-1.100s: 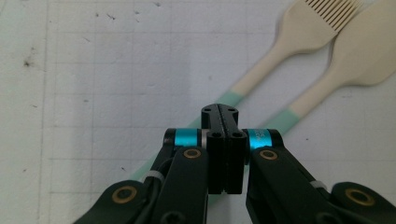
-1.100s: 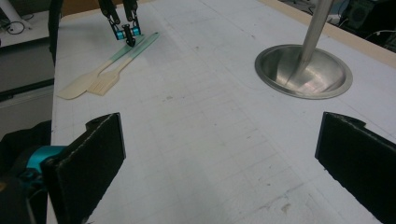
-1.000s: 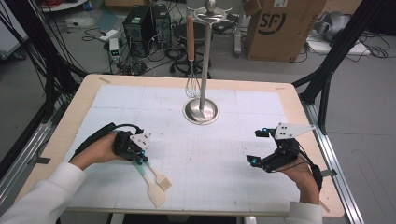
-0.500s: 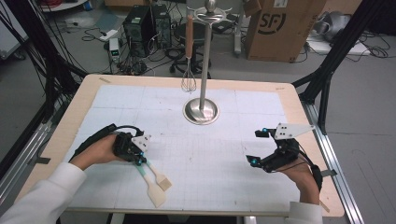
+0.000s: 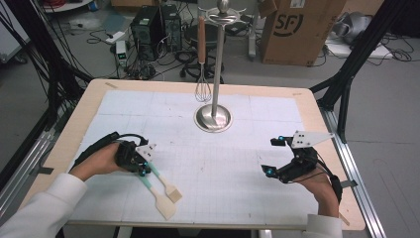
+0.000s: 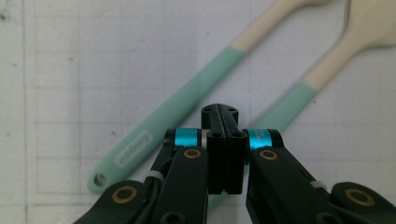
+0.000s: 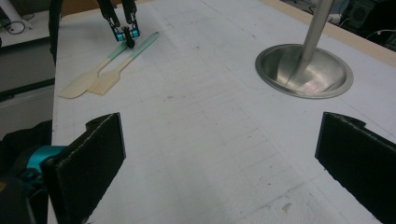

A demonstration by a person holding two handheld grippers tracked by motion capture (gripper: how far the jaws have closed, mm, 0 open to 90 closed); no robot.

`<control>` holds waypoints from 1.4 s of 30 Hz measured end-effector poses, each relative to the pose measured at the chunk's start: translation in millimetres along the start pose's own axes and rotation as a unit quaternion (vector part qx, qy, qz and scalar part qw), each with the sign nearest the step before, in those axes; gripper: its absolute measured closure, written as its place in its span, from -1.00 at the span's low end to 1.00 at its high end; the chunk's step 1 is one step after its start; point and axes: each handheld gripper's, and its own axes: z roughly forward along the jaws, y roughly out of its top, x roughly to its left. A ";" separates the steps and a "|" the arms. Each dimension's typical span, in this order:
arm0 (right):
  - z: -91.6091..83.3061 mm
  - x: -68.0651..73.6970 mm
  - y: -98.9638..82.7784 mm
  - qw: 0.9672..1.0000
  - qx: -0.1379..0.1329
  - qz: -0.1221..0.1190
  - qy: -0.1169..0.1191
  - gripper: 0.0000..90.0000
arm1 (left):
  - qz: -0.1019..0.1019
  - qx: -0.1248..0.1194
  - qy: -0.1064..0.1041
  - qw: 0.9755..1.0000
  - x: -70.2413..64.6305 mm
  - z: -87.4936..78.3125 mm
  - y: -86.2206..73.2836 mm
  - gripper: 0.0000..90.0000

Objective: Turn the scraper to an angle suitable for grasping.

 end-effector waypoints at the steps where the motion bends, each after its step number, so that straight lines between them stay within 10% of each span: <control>1: -0.1 0.0 0.0 1.000 0.000 0.000 0.000 -1.00 | -0.001 0.000 0.003 1.000 -0.7 -0.6 -3.5 1.00; 19: 7.3 -0.2 1.6 1.000 0.011 -0.001 0.004 -1.00 | -0.021 -0.010 0.015 1.000 -19.3 -15.0 -43.5 1.00; 42: 8.6 0.6 4.3 1.000 0.010 -0.004 0.007 -1.00 | 0.011 -0.043 0.018 0.999 -33.2 -43.8 -20.5 1.00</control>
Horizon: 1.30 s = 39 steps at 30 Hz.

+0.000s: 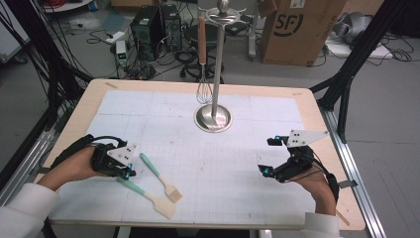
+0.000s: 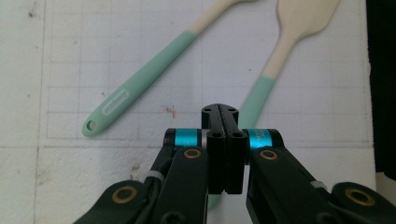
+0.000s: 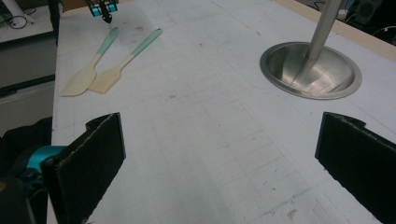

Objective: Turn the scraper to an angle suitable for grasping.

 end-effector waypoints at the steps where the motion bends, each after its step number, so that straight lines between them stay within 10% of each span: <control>1: 0.2 0.3 0.1 1.000 0.000 0.001 0.000 -1.00 | 0.000 0.000 0.000 1.000 0.0 0.0 0.0 1.00; 10: 0.4 0.1 0.1 1.000 0.002 0.001 0.001 -1.00 | 0.004 -0.029 0.002 1.000 -2.0 -9.6 6.4 0.97; 25: 1.0 -0.2 -0.3 1.000 0.004 0.002 0.001 -1.00 | 0.024 -0.030 0.032 0.999 -12.5 -3.3 12.4 -0.82; 39: 0.4 -0.1 -0.8 1.000 0.005 0.005 0.001 -1.00 | 0.020 0.011 0.019 1.000 -13.0 13.6 10.3 -0.96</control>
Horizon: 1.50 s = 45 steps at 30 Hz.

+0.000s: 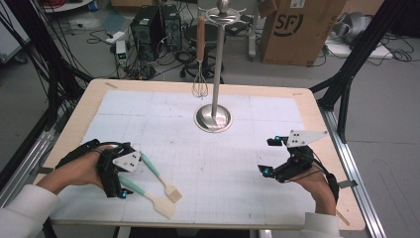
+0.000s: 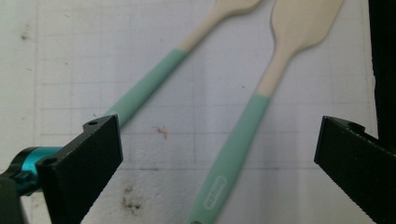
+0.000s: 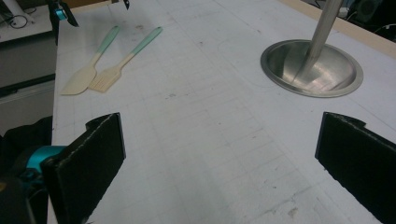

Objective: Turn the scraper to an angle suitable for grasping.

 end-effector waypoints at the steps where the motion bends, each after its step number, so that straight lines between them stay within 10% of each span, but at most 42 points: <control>1: 0.7 -0.4 -0.1 1.000 -0.001 -0.003 0.001 -1.00 | 0.002 0.003 -0.004 1.000 -0.7 2.3 -0.4 -0.96; 22: 6.2 -0.7 -0.2 1.000 0.005 0.000 0.005 -1.00 | 0.027 0.070 -0.038 0.996 -2.5 22.1 -0.5 -0.60; 45: 6.0 -1.0 -0.4 1.000 0.005 0.001 0.003 -1.00 | 0.035 0.091 -0.062 0.993 0.5 25.5 -2.2 0.46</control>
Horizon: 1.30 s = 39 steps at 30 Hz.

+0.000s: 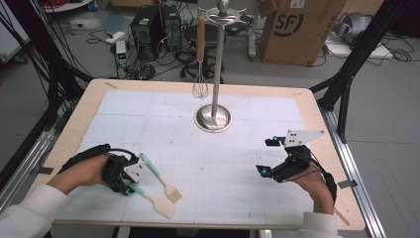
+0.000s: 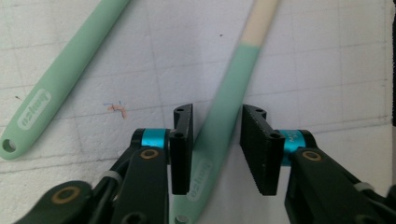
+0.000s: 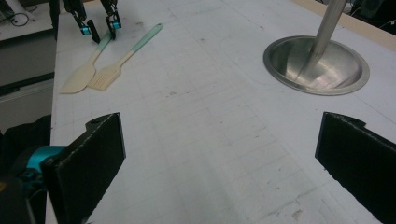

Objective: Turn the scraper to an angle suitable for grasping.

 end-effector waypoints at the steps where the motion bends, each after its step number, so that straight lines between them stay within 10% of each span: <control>1: 0.0 0.0 -0.1 1.000 0.000 0.000 0.000 -1.00 | 0.003 0.000 0.001 1.000 -0.6 0.1 0.0 0.48; 19: -1.0 0.3 -0.1 1.000 -0.001 0.000 0.000 -1.00 | 0.003 -0.001 -0.014 1.000 -3.1 -2.0 1.1 0.68; 31: -1.6 0.5 0.4 1.000 -0.003 0.001 -0.001 -1.00 | 0.013 -0.046 -0.013 0.999 -10.8 -17.1 3.7 0.68; 39: -1.1 1.0 1.7 1.000 -0.004 -0.001 -0.001 -1.00 | -0.015 -0.106 0.002 0.994 -13.1 -38.6 1.8 0.68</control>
